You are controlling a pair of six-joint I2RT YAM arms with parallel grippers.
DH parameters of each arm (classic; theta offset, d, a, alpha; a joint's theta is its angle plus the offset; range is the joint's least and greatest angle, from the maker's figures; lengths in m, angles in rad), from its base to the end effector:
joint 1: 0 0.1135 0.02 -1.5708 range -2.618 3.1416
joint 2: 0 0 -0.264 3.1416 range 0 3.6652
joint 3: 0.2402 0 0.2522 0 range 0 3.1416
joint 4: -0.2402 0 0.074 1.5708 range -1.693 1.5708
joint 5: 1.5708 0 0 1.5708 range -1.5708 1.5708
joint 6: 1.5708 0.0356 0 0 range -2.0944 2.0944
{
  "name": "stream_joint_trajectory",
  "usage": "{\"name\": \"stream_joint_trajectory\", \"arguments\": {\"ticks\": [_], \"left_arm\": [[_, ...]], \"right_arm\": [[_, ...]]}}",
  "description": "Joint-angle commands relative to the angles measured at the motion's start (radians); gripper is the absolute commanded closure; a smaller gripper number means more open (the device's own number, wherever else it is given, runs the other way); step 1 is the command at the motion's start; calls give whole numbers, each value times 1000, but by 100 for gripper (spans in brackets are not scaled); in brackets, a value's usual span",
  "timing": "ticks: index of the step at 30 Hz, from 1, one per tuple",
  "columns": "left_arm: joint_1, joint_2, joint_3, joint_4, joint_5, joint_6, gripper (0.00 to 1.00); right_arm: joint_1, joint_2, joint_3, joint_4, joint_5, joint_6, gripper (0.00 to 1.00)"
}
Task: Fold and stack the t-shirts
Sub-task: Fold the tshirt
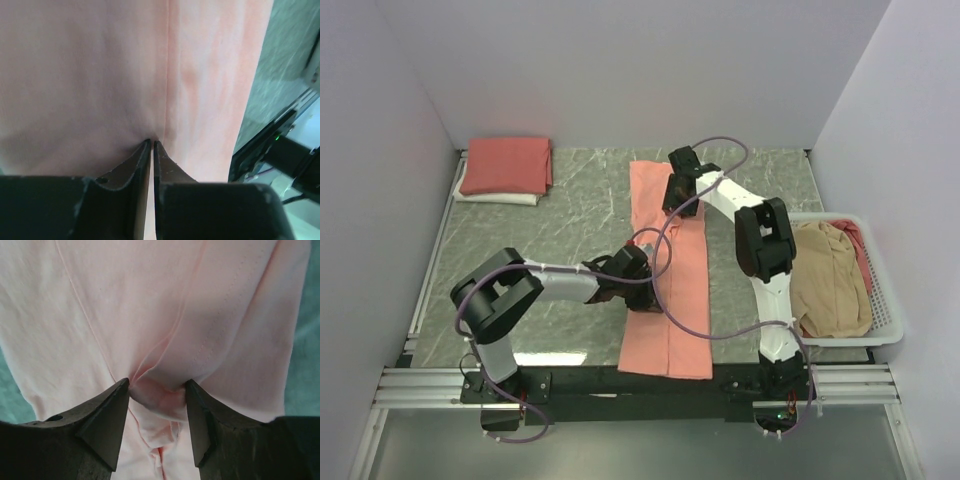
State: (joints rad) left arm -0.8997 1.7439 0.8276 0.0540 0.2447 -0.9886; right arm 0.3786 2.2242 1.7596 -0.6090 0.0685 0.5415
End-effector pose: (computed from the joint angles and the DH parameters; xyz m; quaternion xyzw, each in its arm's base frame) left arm 0.2002 -0.2660 0.1333 0.0009 0.9319 -0.3460 0.1092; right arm 0.4456 0.1746 0.1707 0.0872 0.9648 0.0794 0.2351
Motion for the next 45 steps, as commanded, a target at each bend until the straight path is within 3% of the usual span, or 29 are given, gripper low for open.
{"name": "stream_joint_trajectory", "arguments": {"ticks": [1,5,10,15,19,21,23,29,32,35,38,45], "left_arm": [[51,66,71,-14,2,45,87],[113,118,140,-34,48,86,85],[125,102,192,-37,77,110,73],[145,-39,145,-31,73,97,61],[305,-170,163,-118,5,116,60],[367,-161,241,-175,-4,148,62],[430,-103,315,-210,-42,201,62],[541,216,694,-305,73,395,60],[556,353,891,-325,79,452,50],[568,501,1060,-417,68,482,49],[579,589,1139,-402,131,499,46],[593,729,1291,-460,156,515,45]], "right_arm": [[-18,98,153,-53,1,-14,44],[-32,187,348,-103,-24,-34,44],[-49,175,373,-65,-93,-44,40],[-67,-25,218,37,-176,-37,32],[-75,-199,106,52,-182,-12,32],[-66,-328,-41,78,-171,14,32],[-46,-415,-211,109,-148,38,33],[77,-800,-686,253,-75,115,36],[155,-917,-806,276,-29,155,37],[247,-988,-853,262,36,187,37],[348,-999,-847,224,114,210,37],[583,-893,-795,140,276,278,38]]}}
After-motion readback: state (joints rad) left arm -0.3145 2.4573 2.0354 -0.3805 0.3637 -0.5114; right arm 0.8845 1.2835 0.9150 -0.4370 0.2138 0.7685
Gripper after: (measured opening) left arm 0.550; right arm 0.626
